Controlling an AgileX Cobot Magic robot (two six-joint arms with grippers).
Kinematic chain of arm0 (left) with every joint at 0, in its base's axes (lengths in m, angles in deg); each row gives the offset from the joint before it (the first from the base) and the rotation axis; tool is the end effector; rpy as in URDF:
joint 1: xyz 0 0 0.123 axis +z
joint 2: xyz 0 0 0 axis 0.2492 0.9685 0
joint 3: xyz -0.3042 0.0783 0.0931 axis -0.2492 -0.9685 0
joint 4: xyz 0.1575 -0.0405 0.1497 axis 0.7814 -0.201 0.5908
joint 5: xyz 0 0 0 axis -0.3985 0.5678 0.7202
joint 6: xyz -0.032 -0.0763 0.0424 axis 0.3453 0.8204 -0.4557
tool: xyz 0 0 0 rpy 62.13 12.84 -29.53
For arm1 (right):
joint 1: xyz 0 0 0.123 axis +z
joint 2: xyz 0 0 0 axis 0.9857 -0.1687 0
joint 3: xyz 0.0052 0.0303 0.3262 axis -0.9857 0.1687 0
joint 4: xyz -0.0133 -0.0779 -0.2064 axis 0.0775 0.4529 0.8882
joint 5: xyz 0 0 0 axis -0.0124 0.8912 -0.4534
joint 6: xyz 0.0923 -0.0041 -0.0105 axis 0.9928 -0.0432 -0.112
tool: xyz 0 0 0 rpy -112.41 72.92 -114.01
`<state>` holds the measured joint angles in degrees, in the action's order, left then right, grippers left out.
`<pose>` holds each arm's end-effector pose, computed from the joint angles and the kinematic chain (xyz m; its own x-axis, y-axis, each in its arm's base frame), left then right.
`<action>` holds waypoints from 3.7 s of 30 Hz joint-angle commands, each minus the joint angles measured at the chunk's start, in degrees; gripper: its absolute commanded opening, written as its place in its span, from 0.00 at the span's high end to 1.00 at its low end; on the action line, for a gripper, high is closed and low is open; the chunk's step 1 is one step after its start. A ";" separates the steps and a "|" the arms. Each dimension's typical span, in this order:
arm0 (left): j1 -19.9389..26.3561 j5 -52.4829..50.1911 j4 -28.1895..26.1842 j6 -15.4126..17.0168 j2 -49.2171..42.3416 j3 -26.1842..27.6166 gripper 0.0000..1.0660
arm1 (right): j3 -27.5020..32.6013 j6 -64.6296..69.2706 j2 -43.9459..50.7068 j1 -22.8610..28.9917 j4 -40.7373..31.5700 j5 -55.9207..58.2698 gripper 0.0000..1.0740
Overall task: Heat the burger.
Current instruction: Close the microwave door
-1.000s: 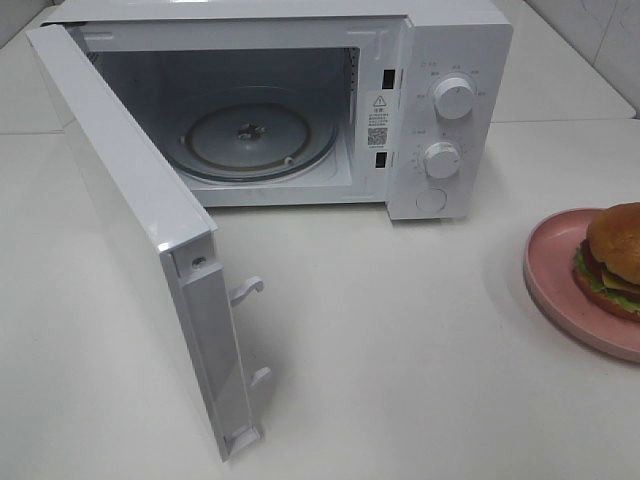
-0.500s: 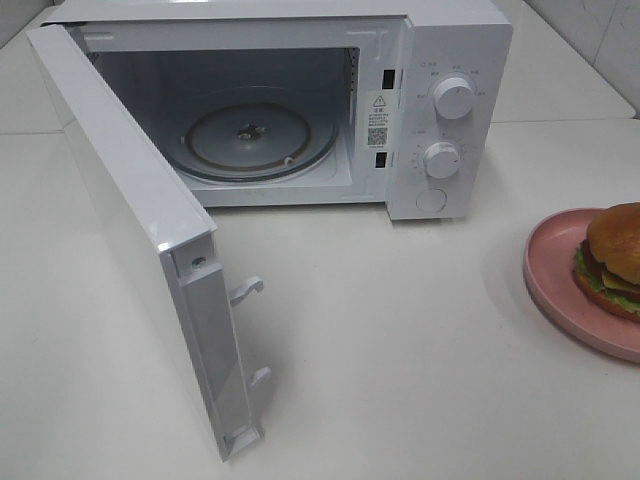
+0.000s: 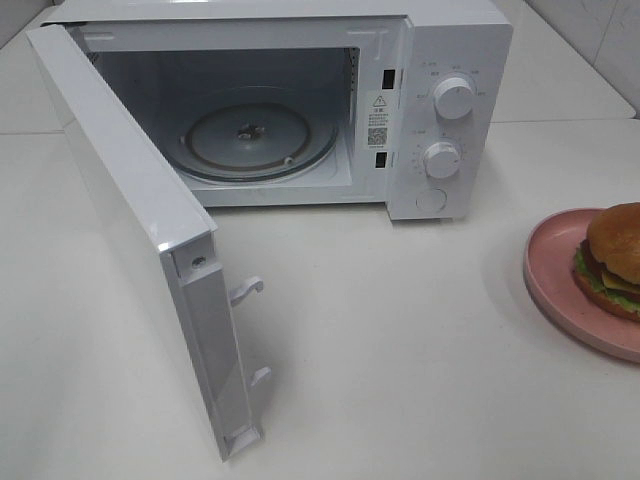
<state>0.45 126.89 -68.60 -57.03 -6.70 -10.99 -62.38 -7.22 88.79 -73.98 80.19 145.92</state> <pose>-0.0594 0.0083 0.2929 -0.2241 0.1071 -0.9687 0.3163 0.9481 0.0316 -0.0718 -0.0074 0.2646 -0.4200 0.0292 -0.9071 -0.0845 0.9939 0.0711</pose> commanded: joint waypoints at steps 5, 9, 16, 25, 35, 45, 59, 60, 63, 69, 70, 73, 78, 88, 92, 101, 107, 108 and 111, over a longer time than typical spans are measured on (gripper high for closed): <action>0.23 -11.34 -0.34 0.23 10.31 -0.11 1.00 | 0.11 -0.92 1.60 -0.34 -0.40 -0.80 0.36; 0.23 -14.73 -0.40 -0.06 20.91 -0.11 1.00 | 0.11 -0.92 1.60 -0.34 -0.40 -0.80 0.36; 0.23 -21.14 -1.95 -0.23 35.35 -0.11 1.00 | 0.11 -0.92 1.60 -0.34 -0.40 -0.80 0.36; -0.06 -36.55 -7.56 -0.46 55.75 -0.06 1.00 | 0.11 -0.92 1.60 -0.34 -0.40 -0.80 0.36; -5.73 -49.68 -7.33 -2.18 66.52 -0.06 1.00 | 0.11 -0.92 1.60 -0.34 -0.40 -0.80 0.36; -11.97 -55.29 -5.16 -2.12 76.26 3.67 1.00 | 0.11 -0.92 1.60 -0.34 -0.40 -0.80 0.36; -11.92 -55.23 -4.98 -1.66 82.33 10.26 1.00 | 0.11 -0.86 1.60 -0.34 -0.40 -0.80 0.36; -11.92 -55.23 -4.98 -1.66 82.68 10.60 1.00 | 0.11 -0.86 1.60 -0.34 -0.40 -0.80 0.36; -11.92 -55.29 -4.98 -1.66 84.00 11.86 1.00 | 0.11 -0.86 1.60 -0.34 -0.40 -0.80 0.36; -12.95 -55.35 -4.76 -1.72 85.43 13.18 1.00 | 0.11 -0.86 1.60 -0.34 -0.40 -0.80 0.36; -13.46 -55.35 -4.53 -1.72 85.89 13.58 1.00 | 0.11 -0.86 1.60 -0.34 -0.40 -0.80 0.36; -15.13 -55.46 -3.21 -1.72 87.83 15.47 1.00 | 0.11 -0.86 1.60 -0.34 -0.40 -0.80 0.36; -16.50 -55.52 -3.09 -1.66 91.50 18.62 1.00 | 0.11 -0.86 1.60 -0.34 -0.40 -0.80 0.36; -18.45 -55.12 -3.09 -1.66 98.03 25.78 1.00 | 0.11 -0.86 1.60 -0.34 -0.40 -0.80 0.36; -19.54 -55.00 -2.81 -1.72 100.90 29.85 1.00 | 0.11 -0.86 1.60 -0.34 -0.40 -0.80 0.36; -20.57 -54.77 -0.69 -1.72 105.08 36.61 1.00 | 0.11 -0.86 1.60 -0.34 -0.40 -0.80 0.36; -22.17 -53.69 1.26 -1.72 108.40 42.06 1.00 | 0.11 -0.86 1.60 -0.34 -0.40 -0.80 0.36; -22.23 -52.31 1.60 -1.66 109.61 44.18 1.00 | 0.11 -0.86 1.60 -0.34 -0.40 -0.80 0.36; -22.23 -49.62 1.60 -1.72 111.38 47.33 1.00 | 0.11 -0.86 1.60 -0.34 -0.40 -0.80 0.36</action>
<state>-22.93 82.03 -67.05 -58.98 103.93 33.58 -62.38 -7.22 88.79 -73.98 80.13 145.86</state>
